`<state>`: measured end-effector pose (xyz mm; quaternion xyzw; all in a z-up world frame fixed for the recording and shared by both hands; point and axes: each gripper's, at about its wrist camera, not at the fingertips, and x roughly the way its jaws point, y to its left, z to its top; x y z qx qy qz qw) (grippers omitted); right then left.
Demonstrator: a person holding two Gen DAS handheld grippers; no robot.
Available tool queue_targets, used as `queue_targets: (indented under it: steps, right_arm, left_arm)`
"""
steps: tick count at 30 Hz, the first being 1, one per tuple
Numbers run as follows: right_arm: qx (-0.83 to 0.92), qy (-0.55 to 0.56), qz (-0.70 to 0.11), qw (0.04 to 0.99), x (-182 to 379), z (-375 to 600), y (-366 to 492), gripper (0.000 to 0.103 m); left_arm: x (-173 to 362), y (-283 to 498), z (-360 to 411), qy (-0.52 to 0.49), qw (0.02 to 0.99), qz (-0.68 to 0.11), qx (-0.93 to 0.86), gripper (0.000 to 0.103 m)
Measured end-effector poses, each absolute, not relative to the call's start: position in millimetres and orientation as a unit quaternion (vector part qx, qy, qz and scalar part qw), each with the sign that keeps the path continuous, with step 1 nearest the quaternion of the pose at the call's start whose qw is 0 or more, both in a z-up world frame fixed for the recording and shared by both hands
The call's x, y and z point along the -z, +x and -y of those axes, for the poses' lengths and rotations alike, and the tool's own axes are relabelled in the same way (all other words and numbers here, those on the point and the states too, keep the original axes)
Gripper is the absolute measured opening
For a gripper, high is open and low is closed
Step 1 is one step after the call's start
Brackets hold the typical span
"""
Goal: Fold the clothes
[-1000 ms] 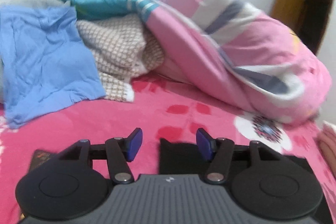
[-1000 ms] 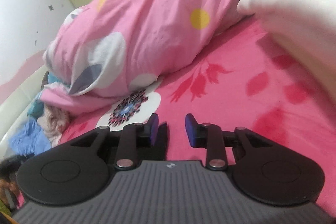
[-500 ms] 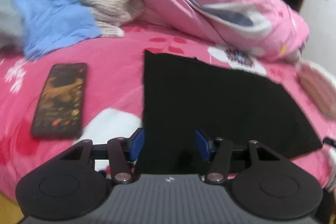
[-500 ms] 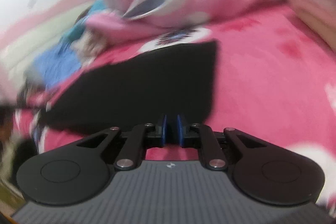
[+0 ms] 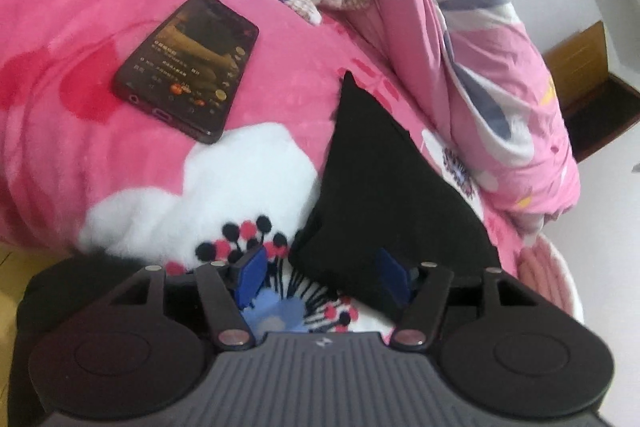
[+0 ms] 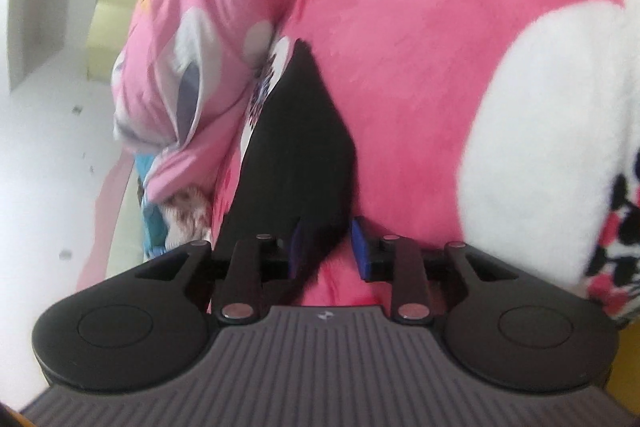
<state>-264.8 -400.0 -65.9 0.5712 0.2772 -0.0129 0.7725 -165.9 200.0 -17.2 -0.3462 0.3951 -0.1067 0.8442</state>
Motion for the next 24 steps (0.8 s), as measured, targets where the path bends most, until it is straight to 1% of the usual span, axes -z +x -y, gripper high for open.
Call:
queue_targets:
  steps: [1, 2, 3, 4, 5, 6, 9, 12, 14, 15, 16, 19, 20, 21, 24]
  right_arm:
    - [0.019, 0.571, -0.277, 0.773, 65.7, 397.2, -265.7, 0.025]
    - [0.025, 0.566, -0.278, 0.776, 65.1, 394.2, -264.3, 0.023]
    - [0.032, 0.56, -0.278, 0.78, 64.5, 391.3, -261.3, 0.015]
    - [0.037, 0.554, -0.278, 0.784, 65.5, 389.3, -258.1, 0.009]
    - [0.04, 0.55, -0.278, 0.786, 66.2, 386.4, -254.2, 0.005]
    - [0.041, 0.548, -0.275, 0.789, 64.9, 384.6, -252.8, 0.004]
    - [0.017, 0.532, -0.24, 0.812, 45.9, 382.3, -256.9, 0.003]
    - [0.021, 0.514, -0.232, 0.826, 36.4, 383.5, -264.2, 0.003]
    - [0.045, 0.493, -0.261, 0.829, 48.8, 385.8, -263.7, 0.004]
    - [0.053, 0.483, -0.276, 0.829, 57.1, 386.9, -262.5, 0.001]
    - [0.059, 0.473, -0.291, 0.83, 65.8, 387.9, -261.0, 0.001]
    - [0.067, 0.458, -0.28, 0.841, 55.6, 388.5, -268.6, 0.011]
    - [0.076, 0.435, -0.275, 0.854, 47.3, 385.7, -271.8, 0.018]
    - [0.092, 0.393, -0.269, 0.874, 34.8, 378.7, -275.0, 0.018]
    - [0.073, 0.277, -0.25, 0.925, 7.3, 345.0, -274.6, 0.018]
  left_arm:
    - [17.7, -164.6, -199.7, -0.344, 0.846, -0.391, 0.108, 0.06]
    - [17.9, -163.2, -198.8, -0.339, 0.851, -0.387, 0.106, 0.055]
    - [18.2, -162.9, -195.9, -0.333, 0.855, -0.384, 0.103, 0.051]
    - [18.6, -161.1, -193.4, -0.328, 0.859, -0.381, 0.098, 0.035]
    - [19.8, -160.8, -193.1, -0.329, 0.859, -0.38, 0.097, 0.011]
    - [21.1, -160.5, -192.9, -0.33, 0.859, -0.379, 0.096, 0.004]
    - [20.2, -165.1, -199.6, -0.349, 0.861, -0.358, 0.098, 0.004]
    - [22.9, -168.2, -212.1, -0.362, 0.857, -0.355, 0.092, 0.003]
    - [32.2, -167.2, -216.0, -0.359, 0.853, -0.369, 0.081, 0.003]
    - [33.4, -166.9, -217.6, -0.362, 0.852, -0.37, 0.083, 0.003]
    - [34.4, -166.7, -219.3, -0.365, 0.85, -0.371, 0.086, 0.003]
    - [34.9, -167.1, -223.2, -0.365, 0.849, -0.37, 0.09, 0.01]
    - [33.3, -168.0, -223.8, -0.36, 0.852, -0.369, 0.09, 0.013]
    - [30.4, -170.1, -224.4, -0.351, 0.857, -0.366, 0.087, 0.014]
    - [17.0, -180.9, -225.3, -0.31, 0.883, -0.345, 0.067, 0.026]
